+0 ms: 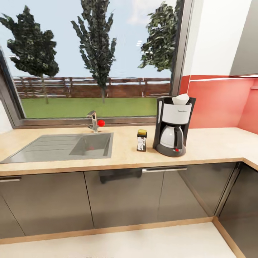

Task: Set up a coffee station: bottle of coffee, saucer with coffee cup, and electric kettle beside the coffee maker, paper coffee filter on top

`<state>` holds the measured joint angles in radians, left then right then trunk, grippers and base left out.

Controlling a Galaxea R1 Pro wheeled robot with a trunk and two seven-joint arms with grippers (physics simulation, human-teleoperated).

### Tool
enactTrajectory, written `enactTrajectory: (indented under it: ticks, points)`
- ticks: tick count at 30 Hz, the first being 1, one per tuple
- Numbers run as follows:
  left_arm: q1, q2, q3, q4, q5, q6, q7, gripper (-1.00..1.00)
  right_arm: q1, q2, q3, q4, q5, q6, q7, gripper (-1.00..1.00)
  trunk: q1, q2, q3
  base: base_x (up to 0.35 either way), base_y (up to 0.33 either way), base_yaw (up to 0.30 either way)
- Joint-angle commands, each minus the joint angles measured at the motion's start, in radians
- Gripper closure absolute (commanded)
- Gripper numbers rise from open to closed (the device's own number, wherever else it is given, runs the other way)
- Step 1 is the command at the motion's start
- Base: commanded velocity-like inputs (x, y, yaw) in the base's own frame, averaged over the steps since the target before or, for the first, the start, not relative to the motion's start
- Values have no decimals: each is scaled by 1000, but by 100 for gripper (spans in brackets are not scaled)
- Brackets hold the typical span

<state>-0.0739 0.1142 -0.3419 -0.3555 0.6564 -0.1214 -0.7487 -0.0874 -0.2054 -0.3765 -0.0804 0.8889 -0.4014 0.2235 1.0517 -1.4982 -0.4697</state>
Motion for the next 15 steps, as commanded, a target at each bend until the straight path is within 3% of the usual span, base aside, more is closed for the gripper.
enactTrajectory:
  ticks: [1, 15]
  points:
    - [-1, 1, -8, 1, 6, -7, 0, -100, 0, 0, -9, -1, 2, -2, 7, -100, 0, -1, -1, 0, 0, 272]
    - [-1, 1, -8, 1, 6, -7, 0, -100, 0, 0, -7, -1, 2, -2, 5, -100, 0, -1, -1, 0, 0, 272]
